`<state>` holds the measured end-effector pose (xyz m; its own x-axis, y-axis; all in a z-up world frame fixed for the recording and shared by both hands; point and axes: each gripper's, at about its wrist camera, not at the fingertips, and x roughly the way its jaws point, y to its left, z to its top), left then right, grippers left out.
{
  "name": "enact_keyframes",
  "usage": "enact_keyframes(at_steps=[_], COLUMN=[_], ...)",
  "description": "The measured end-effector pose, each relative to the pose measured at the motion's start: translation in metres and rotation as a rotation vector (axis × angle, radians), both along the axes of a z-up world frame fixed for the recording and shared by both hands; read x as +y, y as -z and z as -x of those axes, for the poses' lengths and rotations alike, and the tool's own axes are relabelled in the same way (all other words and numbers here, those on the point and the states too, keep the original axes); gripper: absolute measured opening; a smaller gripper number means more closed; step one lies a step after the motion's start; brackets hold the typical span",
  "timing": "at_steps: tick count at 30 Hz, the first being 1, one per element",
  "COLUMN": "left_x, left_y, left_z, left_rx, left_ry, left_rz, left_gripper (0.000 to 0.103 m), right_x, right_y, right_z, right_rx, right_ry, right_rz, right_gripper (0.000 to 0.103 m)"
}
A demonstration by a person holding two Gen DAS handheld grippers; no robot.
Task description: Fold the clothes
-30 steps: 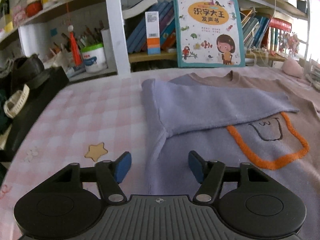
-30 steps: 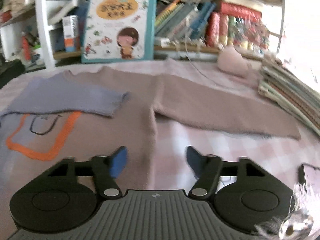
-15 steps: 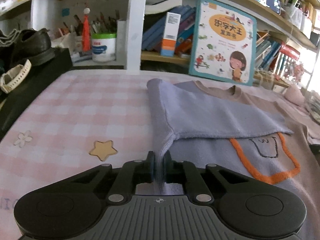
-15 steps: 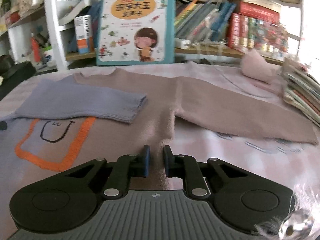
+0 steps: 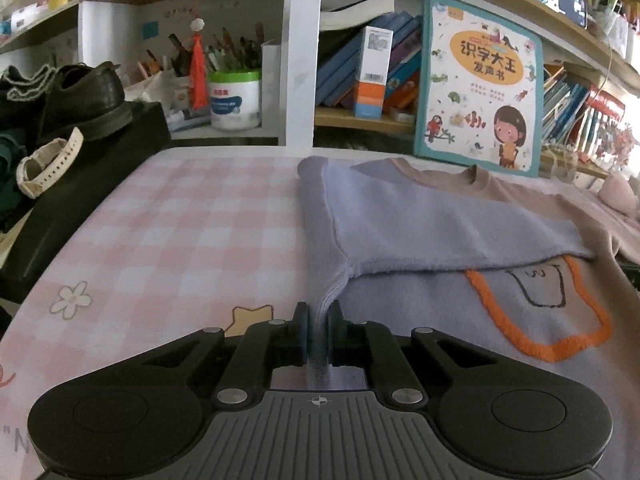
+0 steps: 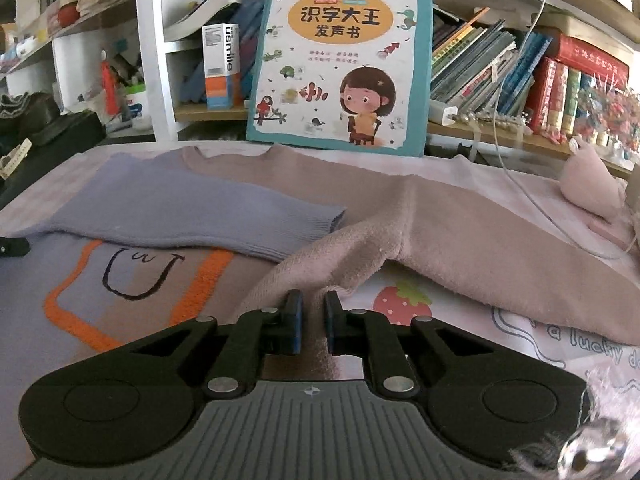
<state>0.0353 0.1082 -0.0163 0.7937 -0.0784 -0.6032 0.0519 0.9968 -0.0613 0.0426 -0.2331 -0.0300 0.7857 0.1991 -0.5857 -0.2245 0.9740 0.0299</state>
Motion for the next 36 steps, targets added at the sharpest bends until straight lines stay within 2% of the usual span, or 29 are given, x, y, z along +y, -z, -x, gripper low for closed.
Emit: enact_keyframes(at_steps=[10,15,21,25,30,34,36], left_x=[0.019,0.018,0.022,0.019,0.014,0.003,-0.004], left_y=[-0.003,-0.003,0.0,-0.002,-0.009,-0.023,-0.03], left_z=[0.002,0.001,-0.006,-0.005,0.004,0.019,0.025], left_rx=[-0.003,-0.004,0.0,-0.002,-0.024,-0.074,-0.096], left_ry=[-0.072,-0.079,-0.087,-0.092,-0.095,-0.091,-0.079], left_rz=[-0.004,-0.023,0.012,-0.011,-0.053,-0.117,-0.135], left_gripper=[0.007,0.007,0.007,0.008,0.013,0.013,0.016], right_x=[0.005,-0.013,-0.03,-0.042,-0.05,-0.055,-0.058], right_y=[0.001,-0.004,0.008,0.007,0.005,0.004,0.004], right_z=[0.001,0.0,0.005,0.009,0.022,0.033,0.038], right_rx=[-0.005,-0.037,0.0,-0.001,-0.002,-0.003,-0.004], right_ry=[-0.039,0.076,0.108,0.133,0.146,0.156,0.161], right_rz=[-0.023,-0.001,-0.011,-0.054,-0.063,-0.069,-0.073], right_gripper=[0.01,0.004,0.002,0.002,0.003,0.003,0.005])
